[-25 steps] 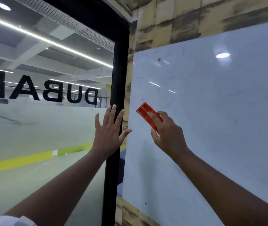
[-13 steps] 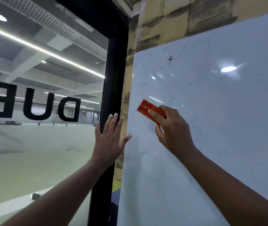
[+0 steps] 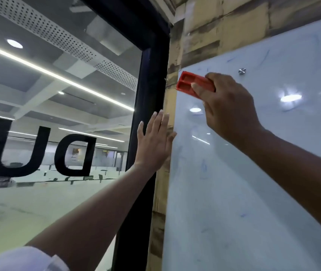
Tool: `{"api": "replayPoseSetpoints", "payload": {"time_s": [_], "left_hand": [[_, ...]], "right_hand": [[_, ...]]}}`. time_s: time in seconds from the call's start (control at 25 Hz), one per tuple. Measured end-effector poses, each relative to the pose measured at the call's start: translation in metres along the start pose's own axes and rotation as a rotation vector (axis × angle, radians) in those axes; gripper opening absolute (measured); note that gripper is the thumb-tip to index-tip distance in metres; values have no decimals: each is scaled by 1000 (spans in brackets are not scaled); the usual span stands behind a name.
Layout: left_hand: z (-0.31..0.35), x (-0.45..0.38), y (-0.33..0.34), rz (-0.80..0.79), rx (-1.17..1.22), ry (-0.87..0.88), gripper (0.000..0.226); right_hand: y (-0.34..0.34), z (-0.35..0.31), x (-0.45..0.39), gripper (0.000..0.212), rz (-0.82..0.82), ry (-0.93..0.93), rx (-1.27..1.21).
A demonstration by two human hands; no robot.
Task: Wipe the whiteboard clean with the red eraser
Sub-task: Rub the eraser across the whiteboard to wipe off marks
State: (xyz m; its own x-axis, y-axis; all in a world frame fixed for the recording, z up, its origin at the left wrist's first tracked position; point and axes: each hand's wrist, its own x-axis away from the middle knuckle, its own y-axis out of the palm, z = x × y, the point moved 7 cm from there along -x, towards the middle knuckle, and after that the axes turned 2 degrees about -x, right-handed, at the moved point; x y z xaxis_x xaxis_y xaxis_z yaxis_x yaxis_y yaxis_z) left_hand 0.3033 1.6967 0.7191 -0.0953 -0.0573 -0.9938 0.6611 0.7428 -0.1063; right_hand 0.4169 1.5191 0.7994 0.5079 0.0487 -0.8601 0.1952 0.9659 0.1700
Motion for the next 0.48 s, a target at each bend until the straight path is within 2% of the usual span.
{"api": "replayPoseSetpoints", "payload": {"time_s": [0.2, 0.48], "left_hand": [[-13, -47, 30, 73, 327, 32, 68], [-17, -53, 81, 115, 529, 70, 62]], "right_hand": [[7, 16, -38, 51, 40, -20, 110], [61, 20, -32, 49, -93, 0, 225]]}}
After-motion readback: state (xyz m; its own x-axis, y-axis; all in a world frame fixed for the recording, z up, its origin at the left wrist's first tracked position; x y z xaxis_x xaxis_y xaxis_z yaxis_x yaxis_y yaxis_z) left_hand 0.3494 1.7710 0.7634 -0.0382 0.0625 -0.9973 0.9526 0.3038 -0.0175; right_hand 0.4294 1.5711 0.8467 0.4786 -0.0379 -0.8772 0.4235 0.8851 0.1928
